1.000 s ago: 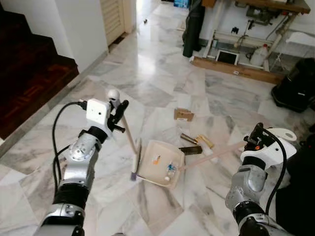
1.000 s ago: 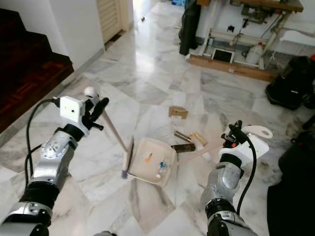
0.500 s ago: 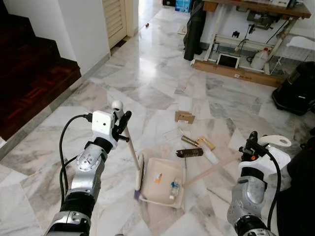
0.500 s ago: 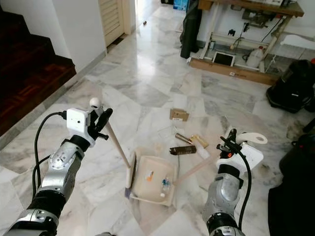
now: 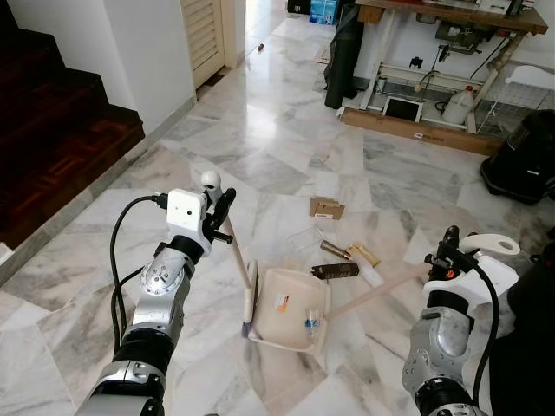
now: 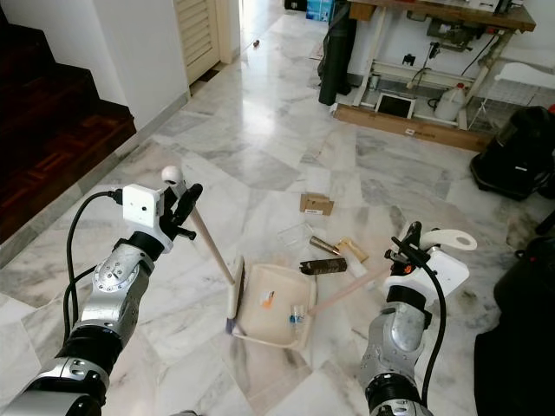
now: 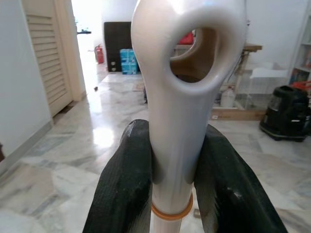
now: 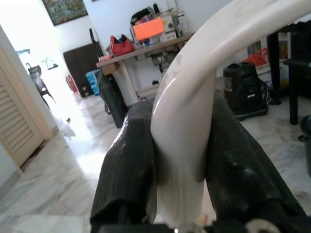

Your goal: Sweep floor

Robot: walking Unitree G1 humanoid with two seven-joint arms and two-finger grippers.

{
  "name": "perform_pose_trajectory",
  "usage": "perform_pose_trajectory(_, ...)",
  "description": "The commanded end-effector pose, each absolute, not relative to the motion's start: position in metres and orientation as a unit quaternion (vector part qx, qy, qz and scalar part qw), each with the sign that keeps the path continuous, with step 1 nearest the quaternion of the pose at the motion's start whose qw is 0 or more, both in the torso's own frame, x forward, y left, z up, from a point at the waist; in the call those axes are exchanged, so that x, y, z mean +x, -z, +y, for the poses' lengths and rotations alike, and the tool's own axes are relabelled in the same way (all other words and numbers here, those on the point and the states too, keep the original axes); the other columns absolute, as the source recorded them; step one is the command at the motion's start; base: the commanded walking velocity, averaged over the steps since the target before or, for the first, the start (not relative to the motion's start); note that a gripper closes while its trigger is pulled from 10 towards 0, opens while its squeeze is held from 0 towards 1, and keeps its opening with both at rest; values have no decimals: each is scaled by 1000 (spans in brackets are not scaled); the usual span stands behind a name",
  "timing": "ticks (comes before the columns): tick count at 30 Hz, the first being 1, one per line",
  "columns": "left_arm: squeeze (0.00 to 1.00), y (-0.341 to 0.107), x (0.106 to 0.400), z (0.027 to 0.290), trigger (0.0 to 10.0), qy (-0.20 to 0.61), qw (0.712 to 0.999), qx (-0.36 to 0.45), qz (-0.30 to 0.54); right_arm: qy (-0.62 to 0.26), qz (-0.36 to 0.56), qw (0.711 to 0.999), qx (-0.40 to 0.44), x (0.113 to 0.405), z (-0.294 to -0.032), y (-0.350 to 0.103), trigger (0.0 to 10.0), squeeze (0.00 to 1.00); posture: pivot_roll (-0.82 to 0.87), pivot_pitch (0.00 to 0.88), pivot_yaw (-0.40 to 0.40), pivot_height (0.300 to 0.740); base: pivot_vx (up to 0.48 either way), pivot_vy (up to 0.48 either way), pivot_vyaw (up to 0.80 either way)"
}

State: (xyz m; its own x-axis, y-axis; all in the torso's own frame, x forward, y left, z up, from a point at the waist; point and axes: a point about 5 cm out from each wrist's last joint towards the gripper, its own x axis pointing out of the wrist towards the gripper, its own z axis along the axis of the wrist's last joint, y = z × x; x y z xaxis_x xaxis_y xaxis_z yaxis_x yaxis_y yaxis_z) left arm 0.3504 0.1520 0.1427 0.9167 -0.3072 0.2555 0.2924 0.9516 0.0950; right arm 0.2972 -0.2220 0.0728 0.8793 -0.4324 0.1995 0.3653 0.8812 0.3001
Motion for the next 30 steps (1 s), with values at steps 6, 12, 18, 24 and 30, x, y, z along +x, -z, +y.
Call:
perform_pose_trajectory(6,0,-157,356,153,10000,143,974,37,-171,182,-161,963,116,307,-217,-91,10000,0,151,0,-68,740,0,0,0)
perform_pose_trajectory(12,0,-157,357,148,10000,153,973,41,-170,184,-156,963,124,307,-212,-88,10000,0,160,0,-55,740,0,0,0)
perform_pose_trajectory(18,0,-157,359,145,10000,150,973,38,-169,176,-151,966,118,306,-207,-87,10000,0,151,0,-52,740,0,0,0)
perform_pose_trajectory(24,0,-158,359,140,10000,161,972,37,-169,185,-154,964,111,303,-211,-87,10000,0,140,0,-39,740,0,0,0)
perform_pose_trajectory(30,0,-162,363,132,10000,173,969,33,-173,198,-167,961,101,302,-220,-93,10000,0,106,0,-34,740,0,0,0)
